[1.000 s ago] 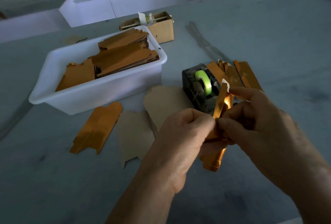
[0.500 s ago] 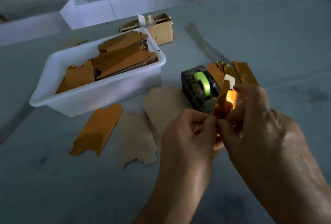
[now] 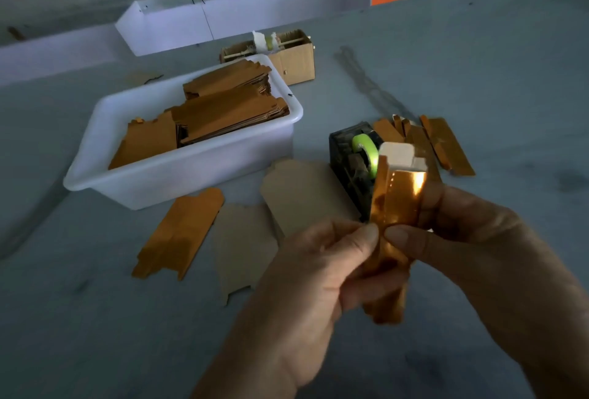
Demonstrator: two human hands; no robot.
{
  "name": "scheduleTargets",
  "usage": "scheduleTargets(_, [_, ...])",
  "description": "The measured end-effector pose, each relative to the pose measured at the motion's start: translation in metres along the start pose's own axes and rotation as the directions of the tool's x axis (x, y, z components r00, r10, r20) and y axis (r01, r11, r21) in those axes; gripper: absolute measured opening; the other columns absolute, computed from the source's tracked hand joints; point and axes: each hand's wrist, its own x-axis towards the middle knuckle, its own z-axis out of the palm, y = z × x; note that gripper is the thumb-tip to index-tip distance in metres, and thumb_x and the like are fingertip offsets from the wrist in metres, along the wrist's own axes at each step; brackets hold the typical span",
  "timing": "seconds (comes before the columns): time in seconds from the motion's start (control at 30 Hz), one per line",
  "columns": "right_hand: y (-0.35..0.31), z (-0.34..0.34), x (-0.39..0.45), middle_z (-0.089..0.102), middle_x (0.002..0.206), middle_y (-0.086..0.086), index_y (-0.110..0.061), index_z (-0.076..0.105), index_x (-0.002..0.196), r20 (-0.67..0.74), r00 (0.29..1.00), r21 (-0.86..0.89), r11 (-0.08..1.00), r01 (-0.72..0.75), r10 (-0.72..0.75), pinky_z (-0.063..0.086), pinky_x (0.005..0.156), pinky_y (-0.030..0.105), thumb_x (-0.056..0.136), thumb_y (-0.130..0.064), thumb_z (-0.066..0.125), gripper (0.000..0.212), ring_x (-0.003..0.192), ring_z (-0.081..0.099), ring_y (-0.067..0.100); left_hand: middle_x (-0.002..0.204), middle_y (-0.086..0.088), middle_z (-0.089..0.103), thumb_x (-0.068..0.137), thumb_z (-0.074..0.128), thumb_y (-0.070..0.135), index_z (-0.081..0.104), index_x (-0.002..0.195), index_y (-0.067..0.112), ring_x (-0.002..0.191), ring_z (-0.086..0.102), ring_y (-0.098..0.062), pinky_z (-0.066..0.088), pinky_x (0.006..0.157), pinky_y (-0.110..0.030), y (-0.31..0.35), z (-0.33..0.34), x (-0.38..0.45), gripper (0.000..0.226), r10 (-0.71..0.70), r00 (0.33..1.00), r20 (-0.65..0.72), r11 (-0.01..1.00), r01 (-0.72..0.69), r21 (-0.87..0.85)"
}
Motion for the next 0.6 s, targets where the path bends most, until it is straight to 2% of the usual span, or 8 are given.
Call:
scheduleTargets(0.07, [0.0,-0.005,0.002,0.072,0.08,0.003,-0.031,0.07,0.089,0.127,0.992,-0.027,0.999,-0.021,0.024,0.051,0.068,0.029,0.062,-0.037,0.064,0.028,0.074,0.068,0.015,0.096,-0.022,0.072,0.085,0.057,0.02,0.067,0.104,-0.003,0.08,0.072,-0.024,0.06,0.062,-0.028,0.005,-0.008,0.0,0.031,-0.125,0.977,0.174,0.986,0.142,-0.09])
scheduleTargets(0.13, [0.0,-0.012,0.007,0.072,0.086,0.001,-0.034,0.069,0.094,0.132,0.99,-0.011,0.998,-0.055,0.056,0.051,0.071,0.029,0.065,-0.039,0.061,0.031,0.079,0.07,0.012,0.093,-0.018,0.073,0.086,0.055,0.023,0.064,0.106,0.001,0.077,0.073,-0.025,0.056,0.052,-0.024,0.006,-0.014,0.001,0.031,-0.145,0.969,0.198,0.986,0.159,-0.057])
scheduleTargets(0.2, [0.001,-0.021,0.018,0.073,0.089,-0.001,-0.038,0.068,0.097,0.005,0.999,-0.003,0.999,-0.04,0.04,0.051,0.076,0.038,0.073,-0.037,0.063,0.025,0.083,0.07,0.015,0.087,-0.014,0.074,0.089,0.056,0.021,0.059,0.105,0.002,0.078,0.074,-0.026,0.052,0.046,-0.02,0.002,-0.019,0.004,0.025,-0.067,0.997,0.036,0.997,0.065,0.038])
scheduleTargets(0.27, [0.005,-0.033,0.033,0.072,0.086,-0.01,-0.046,0.066,0.095,-0.23,0.973,-0.117,0.993,-0.016,-0.011,0.051,0.072,0.036,0.08,-0.032,0.066,0.02,0.079,0.07,0.009,0.081,-0.007,0.074,0.093,0.058,0.018,0.062,0.095,0.009,0.074,0.073,-0.017,0.05,0.048,-0.018,-0.003,-0.033,0.012,0.01,0.159,0.959,-0.234,0.93,-0.066,0.361])
scheduleTargets(0.37, [0.012,-0.051,0.062,0.066,0.077,-0.017,-0.043,0.06,0.109,-0.506,0.853,-0.362,0.929,-0.075,-0.129,0.045,0.056,0.022,0.087,-0.029,0.058,0.026,0.066,0.064,-0.001,0.073,0.011,0.061,0.091,0.06,0.034,0.058,0.086,0.024,0.066,0.057,0.0,0.04,0.055,-0.011,-0.001,-0.054,0.031,0.012,0.52,0.759,-0.393,0.541,0.063,0.839])
scheduleTargets(0.47, [0.027,-0.062,0.091,0.066,0.108,0.007,-0.018,0.053,0.129,-0.539,0.842,-0.41,0.865,-0.288,0.024,0.052,0.074,0.037,0.09,-0.028,0.056,0.04,0.093,0.064,0.024,0.073,0.009,0.058,0.085,0.064,0.046,0.054,0.089,0.018,0.066,0.054,-0.002,0.045,0.059,-0.013,-0.001,-0.066,0.049,0.03,0.461,0.757,-0.463,0.568,0.149,0.81])
scheduleTargets(0.5, [0.032,-0.063,0.096,0.063,0.117,0.014,-0.011,0.049,0.132,-0.539,0.839,-0.459,0.809,-0.367,0.075,0.049,0.084,0.041,0.09,-0.028,0.056,0.046,0.104,0.059,0.033,0.077,0.006,0.061,0.083,0.067,0.048,0.054,0.09,0.016,0.071,0.059,-0.008,0.052,0.065,-0.024,-0.002,-0.068,0.055,0.035,0.429,0.764,-0.482,0.595,0.163,0.787])
scheduleTargets(0.6, [0.042,-0.061,0.092,0.056,0.119,0.023,-0.005,0.052,0.124,-0.581,0.814,-0.585,0.696,-0.416,-0.002,0.037,0.079,0.035,0.09,-0.027,0.056,0.041,0.107,0.052,0.04,0.089,0.001,0.065,0.076,0.075,0.048,0.058,0.096,0.014,0.085,0.063,-0.018,0.054,0.078,-0.038,-0.001,-0.071,0.067,0.042,0.38,0.78,-0.498,0.601,0.201,0.774])
